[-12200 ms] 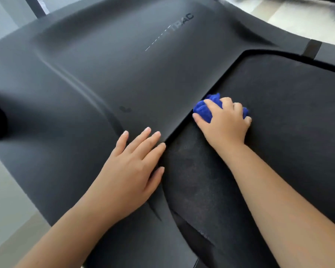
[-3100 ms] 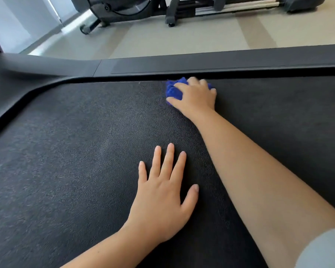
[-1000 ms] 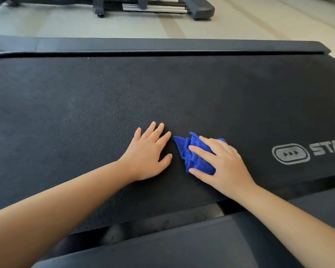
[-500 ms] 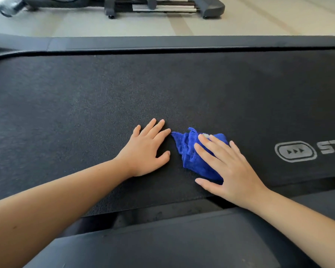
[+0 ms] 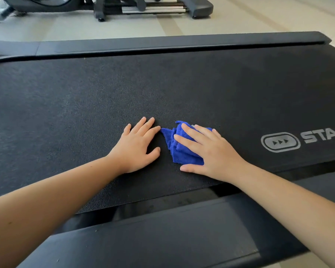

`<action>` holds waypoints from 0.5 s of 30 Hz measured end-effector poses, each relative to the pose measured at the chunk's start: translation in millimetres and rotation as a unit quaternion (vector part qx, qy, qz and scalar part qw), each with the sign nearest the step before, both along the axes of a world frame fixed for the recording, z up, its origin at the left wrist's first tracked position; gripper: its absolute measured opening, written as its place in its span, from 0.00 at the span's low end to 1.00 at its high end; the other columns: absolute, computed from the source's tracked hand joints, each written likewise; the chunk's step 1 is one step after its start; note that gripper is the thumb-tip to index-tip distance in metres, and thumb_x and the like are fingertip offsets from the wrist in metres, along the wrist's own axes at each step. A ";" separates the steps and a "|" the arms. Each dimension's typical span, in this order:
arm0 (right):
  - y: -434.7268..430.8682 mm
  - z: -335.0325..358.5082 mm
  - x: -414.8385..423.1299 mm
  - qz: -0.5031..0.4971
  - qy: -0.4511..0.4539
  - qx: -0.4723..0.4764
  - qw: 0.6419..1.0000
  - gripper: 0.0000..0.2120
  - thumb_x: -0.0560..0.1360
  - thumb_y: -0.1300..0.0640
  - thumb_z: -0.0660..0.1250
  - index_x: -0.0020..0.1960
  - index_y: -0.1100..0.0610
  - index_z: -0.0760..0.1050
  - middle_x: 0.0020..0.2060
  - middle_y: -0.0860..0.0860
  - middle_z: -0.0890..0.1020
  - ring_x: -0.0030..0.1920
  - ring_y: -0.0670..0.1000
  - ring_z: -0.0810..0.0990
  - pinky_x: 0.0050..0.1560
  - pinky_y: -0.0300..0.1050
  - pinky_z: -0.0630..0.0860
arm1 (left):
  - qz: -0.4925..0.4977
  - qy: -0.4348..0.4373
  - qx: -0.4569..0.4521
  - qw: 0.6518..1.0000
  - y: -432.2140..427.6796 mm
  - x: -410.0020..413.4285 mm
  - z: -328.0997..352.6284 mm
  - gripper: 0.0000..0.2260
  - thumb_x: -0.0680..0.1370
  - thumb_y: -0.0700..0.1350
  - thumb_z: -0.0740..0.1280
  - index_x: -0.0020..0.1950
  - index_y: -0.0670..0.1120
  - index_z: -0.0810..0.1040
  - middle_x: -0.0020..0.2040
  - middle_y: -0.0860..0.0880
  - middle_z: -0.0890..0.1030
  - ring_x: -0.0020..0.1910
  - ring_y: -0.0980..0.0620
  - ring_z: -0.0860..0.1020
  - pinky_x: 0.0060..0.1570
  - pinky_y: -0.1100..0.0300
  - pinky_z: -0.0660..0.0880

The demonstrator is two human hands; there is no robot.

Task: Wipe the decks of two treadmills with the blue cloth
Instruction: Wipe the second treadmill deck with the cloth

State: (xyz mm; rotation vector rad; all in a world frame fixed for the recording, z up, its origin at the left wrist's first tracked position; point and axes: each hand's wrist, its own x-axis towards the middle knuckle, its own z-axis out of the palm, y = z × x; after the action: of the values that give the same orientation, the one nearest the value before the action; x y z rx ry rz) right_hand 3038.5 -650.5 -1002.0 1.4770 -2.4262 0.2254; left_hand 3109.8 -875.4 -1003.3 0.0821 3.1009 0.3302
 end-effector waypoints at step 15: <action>1.3 6.1 -7.2 0.066 0.091 -0.104 0.988 0.19 0.78 0.43 0.55 0.60 0.56 0.68 0.54 0.59 0.81 0.54 0.61 0.81 0.44 0.56 0.80 | 0.013 -0.016 -0.018 1.000 1.4 2.5 0.9 0.33 0.71 0.62 0.45 0.76 0.52 0.52 0.77 0.51 0.47 0.75 0.51 0.43 0.71 0.48 0.43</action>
State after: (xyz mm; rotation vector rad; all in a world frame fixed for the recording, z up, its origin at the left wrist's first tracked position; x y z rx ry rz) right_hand 3031.3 -649.1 -995.8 1.4940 -2.0958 0.3453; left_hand 3112.3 -874.0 -1002.5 0.0366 3.0764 0.2723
